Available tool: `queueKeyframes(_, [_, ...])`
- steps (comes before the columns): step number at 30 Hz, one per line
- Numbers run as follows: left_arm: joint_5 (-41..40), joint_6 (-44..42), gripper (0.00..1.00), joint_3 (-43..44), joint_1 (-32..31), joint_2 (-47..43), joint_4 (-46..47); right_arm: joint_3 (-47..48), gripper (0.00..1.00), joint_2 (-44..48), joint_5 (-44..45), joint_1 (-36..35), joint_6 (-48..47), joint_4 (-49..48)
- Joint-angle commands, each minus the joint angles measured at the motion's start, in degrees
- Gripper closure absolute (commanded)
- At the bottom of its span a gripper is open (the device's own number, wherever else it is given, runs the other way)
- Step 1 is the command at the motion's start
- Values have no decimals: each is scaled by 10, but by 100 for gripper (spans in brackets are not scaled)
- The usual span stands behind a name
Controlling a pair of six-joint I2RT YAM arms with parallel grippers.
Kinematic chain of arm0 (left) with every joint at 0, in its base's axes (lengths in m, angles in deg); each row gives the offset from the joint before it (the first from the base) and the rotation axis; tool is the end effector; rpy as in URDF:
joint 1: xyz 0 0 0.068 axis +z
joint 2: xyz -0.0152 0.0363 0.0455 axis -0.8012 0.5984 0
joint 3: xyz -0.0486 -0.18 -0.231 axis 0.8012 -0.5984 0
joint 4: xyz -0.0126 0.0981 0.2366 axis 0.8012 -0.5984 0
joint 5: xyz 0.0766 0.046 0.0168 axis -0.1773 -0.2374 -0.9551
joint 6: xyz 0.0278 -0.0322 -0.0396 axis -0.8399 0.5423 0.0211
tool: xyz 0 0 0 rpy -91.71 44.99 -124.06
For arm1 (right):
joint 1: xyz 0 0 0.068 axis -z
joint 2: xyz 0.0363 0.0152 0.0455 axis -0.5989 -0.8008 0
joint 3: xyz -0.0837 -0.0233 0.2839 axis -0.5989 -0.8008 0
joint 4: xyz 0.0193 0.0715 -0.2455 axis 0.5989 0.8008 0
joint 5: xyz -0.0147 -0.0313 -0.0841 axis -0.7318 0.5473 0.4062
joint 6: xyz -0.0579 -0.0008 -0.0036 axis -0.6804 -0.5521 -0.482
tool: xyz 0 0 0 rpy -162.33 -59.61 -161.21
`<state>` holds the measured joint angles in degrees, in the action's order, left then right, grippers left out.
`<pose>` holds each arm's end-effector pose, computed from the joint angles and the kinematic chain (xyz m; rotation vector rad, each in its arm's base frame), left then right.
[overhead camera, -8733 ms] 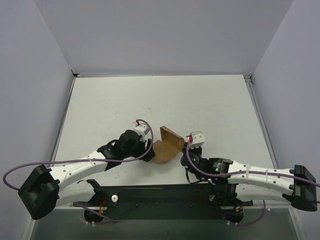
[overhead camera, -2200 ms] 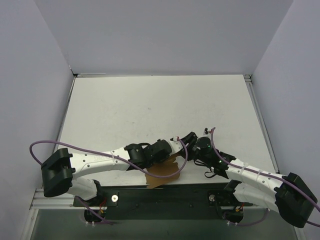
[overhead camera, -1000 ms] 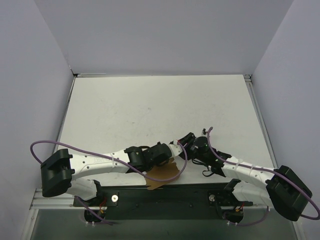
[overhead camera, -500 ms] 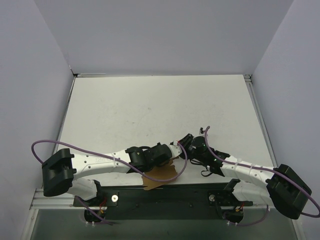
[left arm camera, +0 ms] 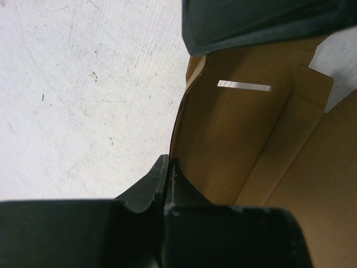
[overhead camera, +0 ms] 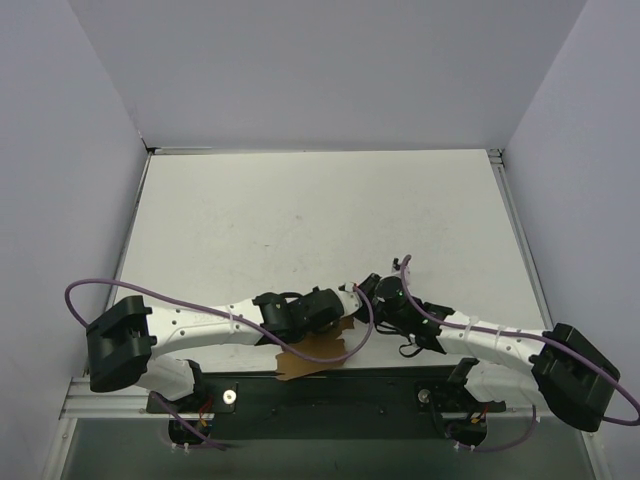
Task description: Fold the paper box
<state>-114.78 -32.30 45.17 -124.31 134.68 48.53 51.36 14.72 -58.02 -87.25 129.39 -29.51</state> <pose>0.1077 -0.2517 0.2362 1.3363 2.0120 0.1419 0.1398 0.1693 0.2137 0.5083 2.1376 1.4210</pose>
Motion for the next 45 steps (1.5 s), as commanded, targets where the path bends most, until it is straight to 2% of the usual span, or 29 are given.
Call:
queueKeyframes(1, [5, 24, 100, 37, 8, 2, 35, 16, 94, -16, -14, -21, 16, -9])
queueKeyframes(8, [6, 42, 100, 51, 14, 10, 26, 23, 96, -57, -25, -42, 38, -48])
queueKeyframes(12, [41, 37, 100, 44, 11, 0, 40, 26, 95, -80, -29, -45, 34, -77])
queueKeyframes(17, [32, 36, 100, 39, 11, -3, 40, 21, 94, -70, -20, -44, 29, -76])
queueKeyframes(21, [-10, 29, 100, 40, 11, 4, 26, 7, 87, -4, 16, -40, 17, -1])
queueKeyframes(23, [-28, 19, 100, 35, 11, 2, 28, 6, 78, 31, 43, -39, -3, 40])
queueKeyframes(25, [-35, 13, 100, 31, 8, -2, 32, 12, 68, 80, 58, -39, -26, 113])
queueKeyframes(29, [-61, -4, 100, 25, -2, 2, 38, 29, 60, 147, 95, -39, -69, 246])
queueKeyframes(32, [-66, -10, 100, 23, -6, 3, 43, 8, 58, 191, 102, -11, -78, 295])
queueKeyframes(38, [-18, -27, 100, 7, -18, -12, 66, -23, 49, 251, 3, 129, -195, 264])
queueKeyframes(43, [-2, -26, 100, 2, -19, -25, 75, -17, 58, 197, -58, 183, -271, 226])
queueKeyframes(45, [-2, -25, 100, 2, -19, -25, 74, -28, 59, 153, -113, 192, -281, 175])
